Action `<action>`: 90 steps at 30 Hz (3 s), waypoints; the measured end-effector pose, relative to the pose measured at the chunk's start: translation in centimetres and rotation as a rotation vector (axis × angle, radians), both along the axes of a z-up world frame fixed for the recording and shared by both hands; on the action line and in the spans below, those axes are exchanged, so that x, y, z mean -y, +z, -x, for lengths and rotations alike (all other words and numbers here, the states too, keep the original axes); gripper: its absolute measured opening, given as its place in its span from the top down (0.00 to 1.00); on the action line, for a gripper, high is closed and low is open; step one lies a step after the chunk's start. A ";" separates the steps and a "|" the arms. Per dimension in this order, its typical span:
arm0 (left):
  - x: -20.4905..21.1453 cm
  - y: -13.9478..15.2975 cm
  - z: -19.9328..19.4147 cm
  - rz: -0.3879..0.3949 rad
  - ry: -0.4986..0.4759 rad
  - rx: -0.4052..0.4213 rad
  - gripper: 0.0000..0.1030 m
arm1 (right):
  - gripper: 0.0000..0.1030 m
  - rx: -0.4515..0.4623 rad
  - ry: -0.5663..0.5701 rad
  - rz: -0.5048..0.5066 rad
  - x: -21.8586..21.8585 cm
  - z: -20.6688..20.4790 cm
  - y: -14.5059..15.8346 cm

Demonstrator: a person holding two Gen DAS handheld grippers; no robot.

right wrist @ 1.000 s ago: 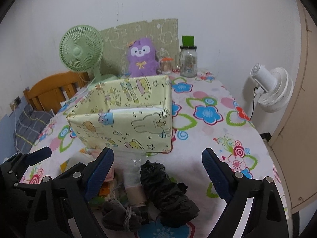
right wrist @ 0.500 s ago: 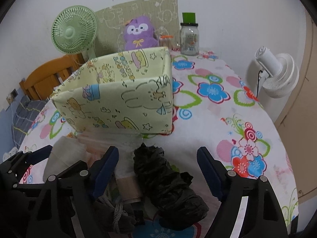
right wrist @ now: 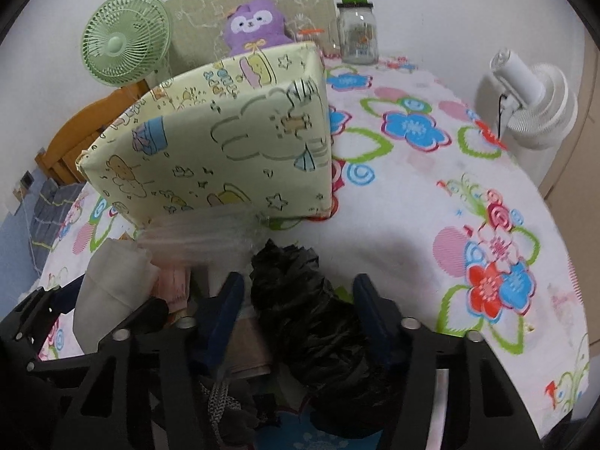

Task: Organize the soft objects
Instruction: 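Grasp the white folded cloth with the left tool while the right tool grasps the black plastic bundle, then lift both held items and carry them over the yellow-green fabric box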

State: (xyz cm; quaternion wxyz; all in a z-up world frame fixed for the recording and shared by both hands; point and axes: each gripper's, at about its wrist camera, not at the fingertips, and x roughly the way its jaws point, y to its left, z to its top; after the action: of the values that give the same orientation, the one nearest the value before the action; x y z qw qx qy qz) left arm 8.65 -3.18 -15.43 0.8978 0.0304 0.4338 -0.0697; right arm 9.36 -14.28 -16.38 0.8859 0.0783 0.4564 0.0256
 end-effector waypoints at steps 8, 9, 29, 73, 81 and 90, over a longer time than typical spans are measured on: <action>-0.6 0.2 -0.2 0.068 0.008 -0.016 0.33 | 0.59 -0.017 0.017 0.026 -0.7 0.1 -0.5; -0.5 0.3 -0.1 0.065 0.007 -0.014 0.34 | 0.60 -0.015 0.016 0.023 -0.6 0.1 -0.5; -0.5 2.8 1.7 0.060 0.005 0.047 0.38 | 0.61 0.080 0.006 0.033 -0.8 1.9 3.5; -2.1 13.1 1.3 0.044 0.027 0.267 0.38 | 0.60 0.300 0.039 0.052 -2.5 2.5 13.9; -2.6 13.2 -0.7 0.050 0.043 0.261 0.38 | 0.60 0.312 0.040 0.048 -2.9 0.7 14.6; -2.5 12.9 -3.4 0.051 0.047 0.248 0.38 | 0.60 0.308 0.039 0.044 -2.8 -2.1 14.6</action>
State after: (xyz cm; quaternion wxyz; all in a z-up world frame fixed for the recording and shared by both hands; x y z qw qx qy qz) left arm 12.03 -0.68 -2.52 0.9464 0.0056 0.3183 -0.0554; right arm 11.42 -11.51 -1.79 0.9462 0.0452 0.3172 0.0447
